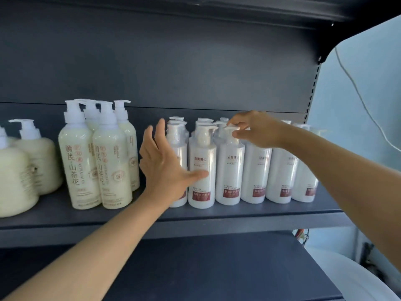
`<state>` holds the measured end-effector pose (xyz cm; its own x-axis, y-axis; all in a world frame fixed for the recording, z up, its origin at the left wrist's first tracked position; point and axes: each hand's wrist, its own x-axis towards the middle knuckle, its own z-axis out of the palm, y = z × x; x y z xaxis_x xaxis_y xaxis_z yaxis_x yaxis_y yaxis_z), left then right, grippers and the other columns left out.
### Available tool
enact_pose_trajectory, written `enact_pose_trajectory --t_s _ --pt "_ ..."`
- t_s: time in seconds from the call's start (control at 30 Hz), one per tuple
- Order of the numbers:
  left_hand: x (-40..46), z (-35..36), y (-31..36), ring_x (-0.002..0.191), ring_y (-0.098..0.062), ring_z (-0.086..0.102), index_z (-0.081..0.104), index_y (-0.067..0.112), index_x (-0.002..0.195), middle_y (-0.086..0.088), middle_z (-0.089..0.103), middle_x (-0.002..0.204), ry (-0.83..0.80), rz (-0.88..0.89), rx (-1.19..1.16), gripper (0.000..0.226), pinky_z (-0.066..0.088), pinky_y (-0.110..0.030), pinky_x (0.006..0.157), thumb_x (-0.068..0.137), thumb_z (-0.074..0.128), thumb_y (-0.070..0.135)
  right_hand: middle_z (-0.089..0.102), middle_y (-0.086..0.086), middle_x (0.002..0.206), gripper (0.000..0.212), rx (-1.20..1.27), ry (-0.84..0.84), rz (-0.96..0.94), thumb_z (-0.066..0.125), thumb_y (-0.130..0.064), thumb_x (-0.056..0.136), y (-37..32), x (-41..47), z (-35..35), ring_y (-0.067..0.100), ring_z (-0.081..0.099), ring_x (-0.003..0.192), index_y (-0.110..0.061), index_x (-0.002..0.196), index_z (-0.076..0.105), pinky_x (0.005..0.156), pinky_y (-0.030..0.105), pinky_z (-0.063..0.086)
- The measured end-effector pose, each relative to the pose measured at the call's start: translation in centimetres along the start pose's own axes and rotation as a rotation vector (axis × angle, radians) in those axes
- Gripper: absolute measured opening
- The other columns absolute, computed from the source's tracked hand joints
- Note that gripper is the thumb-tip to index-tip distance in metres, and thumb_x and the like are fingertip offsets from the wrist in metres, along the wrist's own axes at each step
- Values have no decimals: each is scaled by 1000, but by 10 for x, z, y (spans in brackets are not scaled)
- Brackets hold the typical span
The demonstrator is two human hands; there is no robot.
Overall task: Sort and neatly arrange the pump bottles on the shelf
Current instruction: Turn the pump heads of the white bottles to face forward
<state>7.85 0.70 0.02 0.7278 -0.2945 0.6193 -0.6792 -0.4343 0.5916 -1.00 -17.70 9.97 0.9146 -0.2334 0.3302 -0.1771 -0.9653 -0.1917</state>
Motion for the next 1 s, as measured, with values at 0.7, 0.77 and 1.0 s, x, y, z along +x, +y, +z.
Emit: enact_pose_trajectory --t_s 0.7,0.77,1.0 --pt "-42 41 -30 135 -19 31 -15 33 146 3 12 151 6 -148 -112 146 46 -47 91 45 90 42 56 8 130 40 -19 86 9 54 -30 92 3 8 12 21 49 102 -14 128 53 82 27 36" --pt "-41 41 -29 135 -19 31 -14 33 146 4 13 151 10 -149 -105 146 46 -47 90 45 90 42 58 10 125 36 -44 97 -2 52 -30 93 2 8 11 21 48 97 -11 124 55 80 27 36" --pt "-41 41 -30 134 -18 33 -15 34 146 5 16 150 8 -144 -101 145 46 -45 90 46 90 42 58 6 126 36 -39 133 -2 52 -31 93 3 7 12 18 47 95 -11 122 56 80 25 34"
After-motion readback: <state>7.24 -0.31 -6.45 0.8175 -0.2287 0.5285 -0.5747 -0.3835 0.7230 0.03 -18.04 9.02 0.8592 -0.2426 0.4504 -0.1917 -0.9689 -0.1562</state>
